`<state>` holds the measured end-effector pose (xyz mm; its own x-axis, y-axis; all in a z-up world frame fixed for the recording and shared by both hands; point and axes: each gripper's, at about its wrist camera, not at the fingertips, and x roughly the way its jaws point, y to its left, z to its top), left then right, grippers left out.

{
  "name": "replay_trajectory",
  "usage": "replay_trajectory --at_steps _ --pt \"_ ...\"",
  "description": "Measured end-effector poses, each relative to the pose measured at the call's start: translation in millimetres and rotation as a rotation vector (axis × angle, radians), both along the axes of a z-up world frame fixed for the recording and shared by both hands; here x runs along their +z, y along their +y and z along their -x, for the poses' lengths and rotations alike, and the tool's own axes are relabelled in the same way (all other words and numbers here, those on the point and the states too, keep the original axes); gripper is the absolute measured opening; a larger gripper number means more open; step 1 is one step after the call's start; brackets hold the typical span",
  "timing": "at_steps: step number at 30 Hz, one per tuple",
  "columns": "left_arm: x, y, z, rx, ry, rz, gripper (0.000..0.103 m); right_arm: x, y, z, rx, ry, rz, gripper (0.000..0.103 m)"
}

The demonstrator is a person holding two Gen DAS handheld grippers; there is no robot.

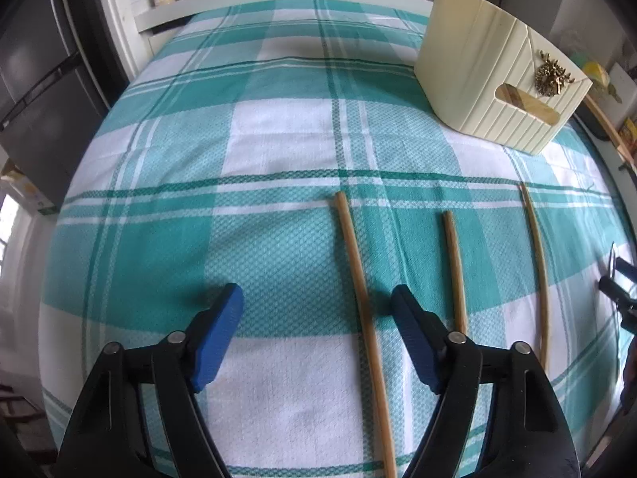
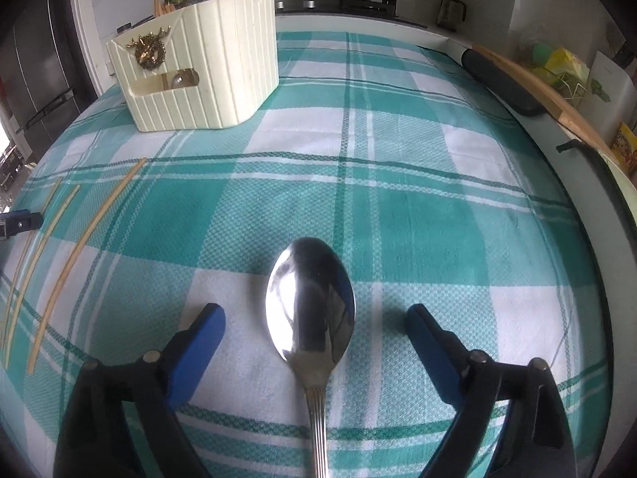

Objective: Organize utensils
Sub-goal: 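Close the left tool on a wooden chopstick while the right tool lifts the spoon, then carry the chopstick and spoon over the cream caddy and lower them in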

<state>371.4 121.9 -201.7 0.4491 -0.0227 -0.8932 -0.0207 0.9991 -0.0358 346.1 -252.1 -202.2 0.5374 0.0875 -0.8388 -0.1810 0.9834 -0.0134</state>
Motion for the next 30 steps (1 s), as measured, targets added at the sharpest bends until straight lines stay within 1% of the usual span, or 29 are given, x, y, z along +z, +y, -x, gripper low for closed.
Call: replay_trajectory --at_steps 1,2,3,4,5,7,10,17,21,26,30 --pt "0.2 -3.0 -3.2 -0.007 0.001 -0.012 0.068 1.4 0.3 -0.4 0.0 -0.007 -0.002 0.073" --pt "0.7 -7.0 -5.6 -0.016 -0.005 -0.025 0.056 2.8 0.5 -1.0 -0.002 -0.013 0.0 0.064" --pt "1.8 -11.1 -7.4 -0.03 -0.015 -0.027 0.035 4.0 0.8 -3.4 0.003 -0.013 -0.011 0.046" --pt "2.7 -15.3 -9.7 -0.053 -0.02 -0.015 0.022 5.2 1.2 -5.7 0.002 -0.012 -0.015 0.042" --pt "3.3 -19.7 -11.2 -0.071 -0.018 0.002 0.006 5.4 1.2 -7.8 0.001 -0.008 -0.018 0.042" --pt "5.5 -25.1 -12.5 -0.06 -0.028 -0.011 0.004 8.3 -1.0 -8.4 0.005 -0.016 -0.054 0.042" --pt "22.9 -24.2 -2.4 -0.04 -0.086 0.03 0.004 24.3 -3.6 -1.8 0.012 -0.069 -0.097 0.042" --pt "106.4 -19.2 49.8 -0.014 -0.315 0.077 0.004 90.9 0.6 32.9 0.082 -0.229 -0.16 0.042" --pt "147.4 -21.6 76.3 -0.018 -0.421 0.113 0.004 123.7 5.4 53.4 0.108 -0.306 -0.174 0.042" --pt "180.0 -31.2 92.2 -0.048 -0.489 0.154 0.004 147.7 7.2 60.6 0.111 -0.358 -0.2 0.042" --pt "196.6 -41.3 89.5 -0.078 -0.517 0.151 0.004 162.9 5.9 51.7 0.097 -0.378 -0.222 0.042"
